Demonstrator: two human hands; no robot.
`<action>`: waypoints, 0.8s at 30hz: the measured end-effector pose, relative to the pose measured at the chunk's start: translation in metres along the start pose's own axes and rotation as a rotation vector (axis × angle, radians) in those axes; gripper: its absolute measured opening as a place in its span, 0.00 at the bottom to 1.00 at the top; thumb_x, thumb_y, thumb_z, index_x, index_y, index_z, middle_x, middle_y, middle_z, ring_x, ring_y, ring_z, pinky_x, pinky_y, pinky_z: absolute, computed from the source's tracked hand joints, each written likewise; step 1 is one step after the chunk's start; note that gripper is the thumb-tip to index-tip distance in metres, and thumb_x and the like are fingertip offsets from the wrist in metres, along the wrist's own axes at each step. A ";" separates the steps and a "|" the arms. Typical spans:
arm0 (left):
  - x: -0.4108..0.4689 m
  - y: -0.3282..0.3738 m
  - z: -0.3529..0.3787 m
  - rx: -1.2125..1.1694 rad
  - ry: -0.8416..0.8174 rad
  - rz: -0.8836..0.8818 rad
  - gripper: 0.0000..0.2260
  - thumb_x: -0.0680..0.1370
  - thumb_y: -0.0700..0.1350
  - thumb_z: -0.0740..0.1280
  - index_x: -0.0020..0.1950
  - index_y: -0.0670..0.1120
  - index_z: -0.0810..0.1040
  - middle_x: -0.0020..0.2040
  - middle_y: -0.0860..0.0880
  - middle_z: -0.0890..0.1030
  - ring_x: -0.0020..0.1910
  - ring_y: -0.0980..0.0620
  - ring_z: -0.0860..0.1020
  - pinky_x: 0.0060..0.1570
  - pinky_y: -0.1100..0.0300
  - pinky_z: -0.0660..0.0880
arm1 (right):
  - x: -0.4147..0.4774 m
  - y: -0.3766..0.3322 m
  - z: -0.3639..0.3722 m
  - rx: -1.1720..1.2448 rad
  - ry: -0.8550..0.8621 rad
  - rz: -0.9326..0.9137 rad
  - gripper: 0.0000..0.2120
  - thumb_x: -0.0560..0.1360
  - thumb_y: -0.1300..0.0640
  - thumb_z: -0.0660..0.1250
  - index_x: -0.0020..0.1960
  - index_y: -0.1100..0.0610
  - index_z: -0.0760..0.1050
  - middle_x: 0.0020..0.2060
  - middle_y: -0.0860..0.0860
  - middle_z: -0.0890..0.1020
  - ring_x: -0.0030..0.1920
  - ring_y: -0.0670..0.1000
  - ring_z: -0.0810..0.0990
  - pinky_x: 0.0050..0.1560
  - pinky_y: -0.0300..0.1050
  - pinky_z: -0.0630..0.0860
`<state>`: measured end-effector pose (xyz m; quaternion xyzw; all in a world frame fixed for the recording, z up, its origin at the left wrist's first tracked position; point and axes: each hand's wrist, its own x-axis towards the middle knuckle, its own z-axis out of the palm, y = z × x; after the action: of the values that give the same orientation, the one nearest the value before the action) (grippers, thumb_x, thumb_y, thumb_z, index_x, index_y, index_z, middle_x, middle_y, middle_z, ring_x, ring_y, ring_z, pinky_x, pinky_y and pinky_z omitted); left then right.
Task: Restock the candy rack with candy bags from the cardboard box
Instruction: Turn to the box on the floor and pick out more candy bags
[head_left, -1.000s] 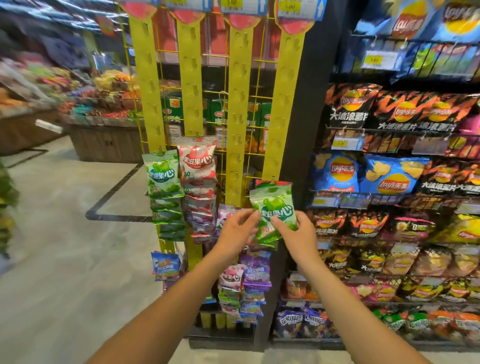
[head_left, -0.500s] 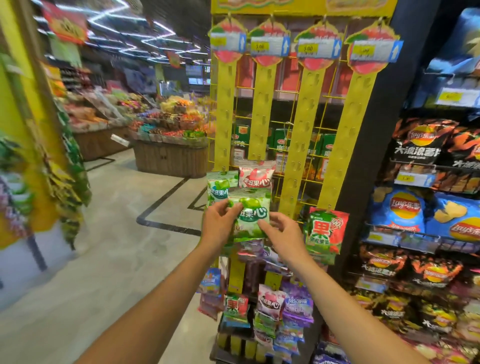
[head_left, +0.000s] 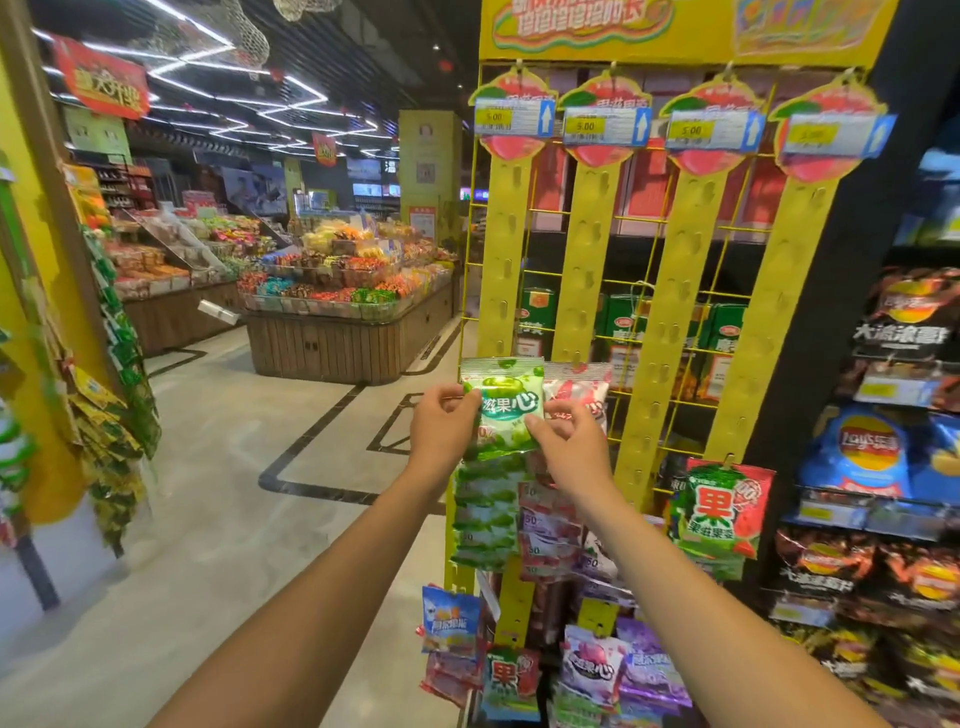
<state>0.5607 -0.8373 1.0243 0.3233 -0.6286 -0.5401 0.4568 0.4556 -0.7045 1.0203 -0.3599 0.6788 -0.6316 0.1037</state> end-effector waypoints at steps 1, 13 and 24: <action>0.008 0.001 0.000 0.001 -0.011 0.015 0.12 0.80 0.52 0.72 0.59 0.47 0.80 0.52 0.48 0.84 0.52 0.48 0.83 0.56 0.44 0.82 | 0.005 -0.003 0.002 -0.006 0.018 -0.007 0.12 0.80 0.51 0.70 0.60 0.52 0.73 0.49 0.49 0.84 0.45 0.46 0.83 0.38 0.35 0.76; 0.062 0.002 0.005 0.044 -0.065 0.097 0.15 0.80 0.53 0.72 0.63 0.47 0.79 0.49 0.54 0.82 0.49 0.54 0.82 0.53 0.50 0.82 | 0.044 0.002 0.031 -0.086 0.188 -0.049 0.09 0.79 0.49 0.71 0.56 0.48 0.74 0.46 0.49 0.86 0.41 0.50 0.86 0.42 0.49 0.85; 0.056 -0.037 -0.002 0.120 -0.073 0.151 0.06 0.80 0.55 0.72 0.55 0.57 0.79 0.51 0.58 0.80 0.51 0.57 0.81 0.54 0.47 0.82 | 0.023 0.026 0.043 -0.382 0.262 -0.160 0.05 0.80 0.47 0.68 0.53 0.46 0.75 0.41 0.39 0.81 0.41 0.40 0.81 0.41 0.46 0.81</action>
<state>0.5386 -0.8968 1.0008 0.2819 -0.6986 -0.4768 0.4529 0.4553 -0.7544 0.9952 -0.3405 0.7629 -0.5393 -0.1056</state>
